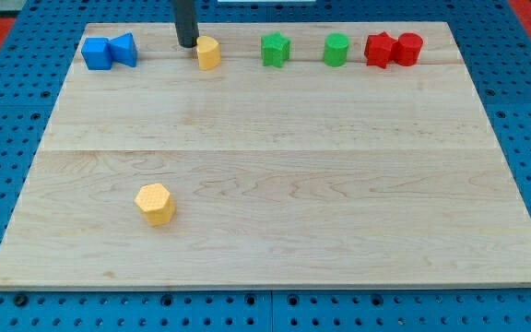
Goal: Touch the yellow heart
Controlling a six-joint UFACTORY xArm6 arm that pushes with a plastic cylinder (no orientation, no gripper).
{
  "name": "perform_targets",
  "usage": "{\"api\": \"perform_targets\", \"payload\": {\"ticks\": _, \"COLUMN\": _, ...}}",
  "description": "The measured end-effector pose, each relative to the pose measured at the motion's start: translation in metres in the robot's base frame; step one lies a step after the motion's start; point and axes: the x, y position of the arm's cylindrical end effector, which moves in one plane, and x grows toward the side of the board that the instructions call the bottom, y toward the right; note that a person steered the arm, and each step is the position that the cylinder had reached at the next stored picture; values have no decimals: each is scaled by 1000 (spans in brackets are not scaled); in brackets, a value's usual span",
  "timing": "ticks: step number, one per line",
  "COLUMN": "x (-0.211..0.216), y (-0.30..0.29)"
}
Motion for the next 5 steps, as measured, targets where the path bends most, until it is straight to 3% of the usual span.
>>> {"api": "perform_targets", "payload": {"ticks": 1, "x": 57, "y": 0}}
{"api": "perform_targets", "payload": {"ticks": 2, "x": 85, "y": 0}}
{"api": "perform_targets", "payload": {"ticks": 5, "x": 31, "y": 4}}
